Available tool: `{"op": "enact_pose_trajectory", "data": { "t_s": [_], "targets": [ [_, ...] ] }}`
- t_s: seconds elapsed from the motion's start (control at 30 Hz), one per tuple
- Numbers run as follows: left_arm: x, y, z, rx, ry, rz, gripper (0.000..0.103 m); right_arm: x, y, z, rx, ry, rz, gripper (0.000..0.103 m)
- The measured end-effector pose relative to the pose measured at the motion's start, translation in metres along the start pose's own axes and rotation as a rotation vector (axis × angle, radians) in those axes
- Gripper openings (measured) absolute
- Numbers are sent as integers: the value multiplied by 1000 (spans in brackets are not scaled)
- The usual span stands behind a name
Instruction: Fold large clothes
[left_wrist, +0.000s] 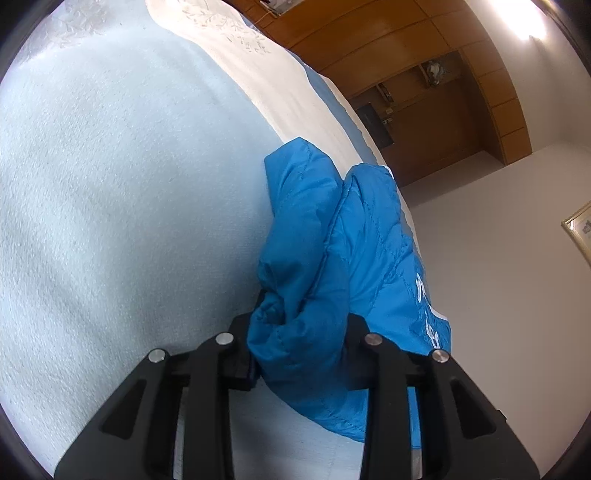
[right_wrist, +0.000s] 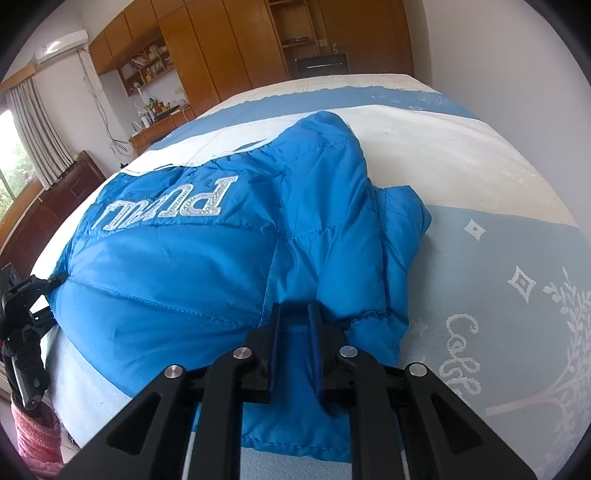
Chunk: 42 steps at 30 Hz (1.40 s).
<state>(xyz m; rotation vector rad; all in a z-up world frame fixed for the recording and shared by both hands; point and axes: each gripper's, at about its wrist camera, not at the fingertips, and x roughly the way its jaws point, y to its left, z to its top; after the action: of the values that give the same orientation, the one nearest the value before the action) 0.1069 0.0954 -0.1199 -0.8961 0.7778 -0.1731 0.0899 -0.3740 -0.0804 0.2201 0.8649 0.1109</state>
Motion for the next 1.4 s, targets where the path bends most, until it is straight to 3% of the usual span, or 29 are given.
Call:
{"op": "enact_pose_trajectory", "data": {
  "t_s": [0.23, 0.33, 0.47, 0.57, 0.7, 0.87, 1.1, 1.23, 1.4],
  "targets": [
    [-18, -37, -2, 116, -60, 21, 29, -29, -15, 12, 56, 0, 109, 19],
    [-34, -81, -5, 222, -110, 22, 29, -60, -25, 22, 56, -46, 74, 23],
    [-43, -158, -19, 403, -153, 30, 28, -99, -38, 35, 77, -71, 121, 26],
    [-40, -209, -37, 519, -159, 25, 28, -121, -40, 41, 65, -79, 81, 27],
    [-22, -267, -69, 647, -131, 4, 28, -137, -38, 43, 48, -79, 51, 27],
    [17, -317, -114, 771, -29, -30, 28, -143, -38, 39, 55, -71, 48, 27],
    [99, -328, -163, 829, 181, -11, 28, -152, -43, 34, 64, -65, 40, 27],
    [132, -319, -180, 842, 245, 0, 28, -150, -48, 32, 71, -52, 35, 27],
    [156, -294, -170, 814, 284, -21, 29, -141, -52, 30, 81, -33, 45, 27]
  ]
}}
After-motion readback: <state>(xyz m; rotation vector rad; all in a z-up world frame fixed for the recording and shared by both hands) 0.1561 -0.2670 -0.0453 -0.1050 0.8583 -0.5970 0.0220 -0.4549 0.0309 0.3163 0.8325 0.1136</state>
